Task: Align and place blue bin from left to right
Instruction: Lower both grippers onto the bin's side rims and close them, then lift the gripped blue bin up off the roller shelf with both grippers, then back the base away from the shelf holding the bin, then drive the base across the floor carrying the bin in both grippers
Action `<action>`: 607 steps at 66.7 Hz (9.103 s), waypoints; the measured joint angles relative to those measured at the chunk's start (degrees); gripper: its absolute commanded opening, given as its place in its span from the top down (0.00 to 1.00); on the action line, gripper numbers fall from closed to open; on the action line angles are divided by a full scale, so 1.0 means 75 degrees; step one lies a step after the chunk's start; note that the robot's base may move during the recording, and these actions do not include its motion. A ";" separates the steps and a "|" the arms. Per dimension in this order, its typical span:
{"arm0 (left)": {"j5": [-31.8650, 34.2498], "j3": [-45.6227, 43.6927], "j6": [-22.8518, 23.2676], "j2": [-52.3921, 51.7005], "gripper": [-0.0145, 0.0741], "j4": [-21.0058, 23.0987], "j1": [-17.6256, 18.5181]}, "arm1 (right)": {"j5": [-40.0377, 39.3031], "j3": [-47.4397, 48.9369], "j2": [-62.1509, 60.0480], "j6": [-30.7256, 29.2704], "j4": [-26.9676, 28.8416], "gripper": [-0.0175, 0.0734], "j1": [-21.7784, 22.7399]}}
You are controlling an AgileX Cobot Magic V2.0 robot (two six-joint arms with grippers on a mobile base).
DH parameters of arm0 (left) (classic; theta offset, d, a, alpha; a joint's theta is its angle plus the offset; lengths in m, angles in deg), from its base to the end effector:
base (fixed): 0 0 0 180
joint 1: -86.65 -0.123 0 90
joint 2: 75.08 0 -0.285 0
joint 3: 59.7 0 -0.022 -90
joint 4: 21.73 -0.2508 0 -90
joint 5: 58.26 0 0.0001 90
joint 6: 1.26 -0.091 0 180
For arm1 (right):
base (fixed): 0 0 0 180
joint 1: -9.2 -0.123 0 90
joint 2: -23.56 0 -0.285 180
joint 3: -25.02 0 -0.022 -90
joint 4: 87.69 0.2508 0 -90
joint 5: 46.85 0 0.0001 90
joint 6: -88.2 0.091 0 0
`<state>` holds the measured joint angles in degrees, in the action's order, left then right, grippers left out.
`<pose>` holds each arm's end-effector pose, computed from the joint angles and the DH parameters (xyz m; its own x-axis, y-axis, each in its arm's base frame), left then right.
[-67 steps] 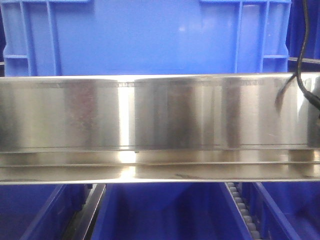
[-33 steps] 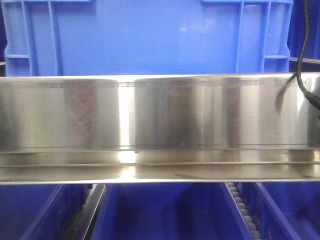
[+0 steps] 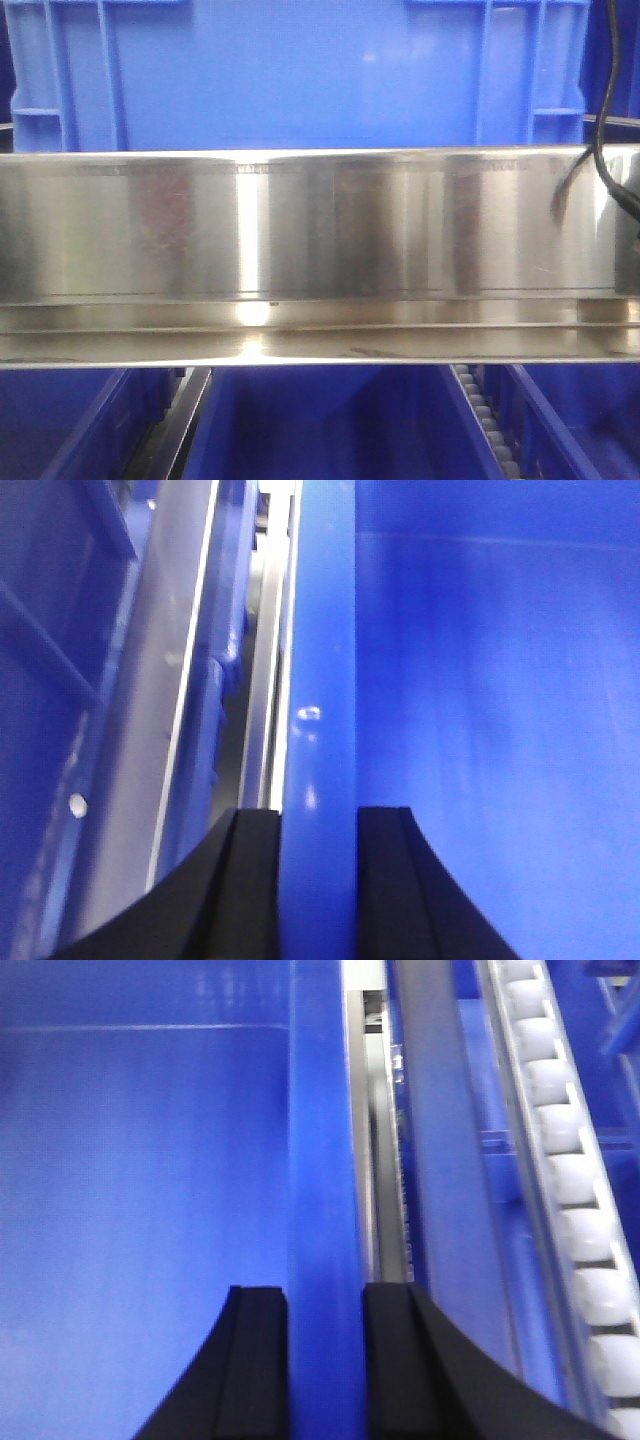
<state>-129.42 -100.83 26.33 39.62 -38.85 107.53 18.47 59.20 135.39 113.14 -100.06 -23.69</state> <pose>0.3873 -0.1206 0.4033 -0.7711 -0.0894 -0.6304 -0.1064 0.9943 -0.0108 0.3460 0.2026 0.3919 -0.7728 -0.1059 -0.6257 -0.1831 0.9812 0.0602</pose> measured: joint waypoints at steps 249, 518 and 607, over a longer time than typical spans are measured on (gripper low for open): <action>-0.0576 0.3520 0.3002 -0.4341 0.96 -0.3114 0.3641 | 0.1244 -0.2859 -0.4163 0.3415 -0.3563 0.99 -0.4021; -0.0548 0.3493 0.2938 -0.4354 0.96 -0.4032 0.3676 | 0.0866 -0.2859 -0.4124 0.3460 -0.3522 0.99 -0.3994; -0.0548 0.3493 0.2938 -0.4354 0.96 -0.4032 0.3676 | 0.0882 -0.2859 -0.4124 0.3460 -0.3506 0.99 -0.4010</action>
<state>-133.53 -74.63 48.36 6.97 -69.09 135.10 25.08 37.76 104.46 139.10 -126.36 -53.77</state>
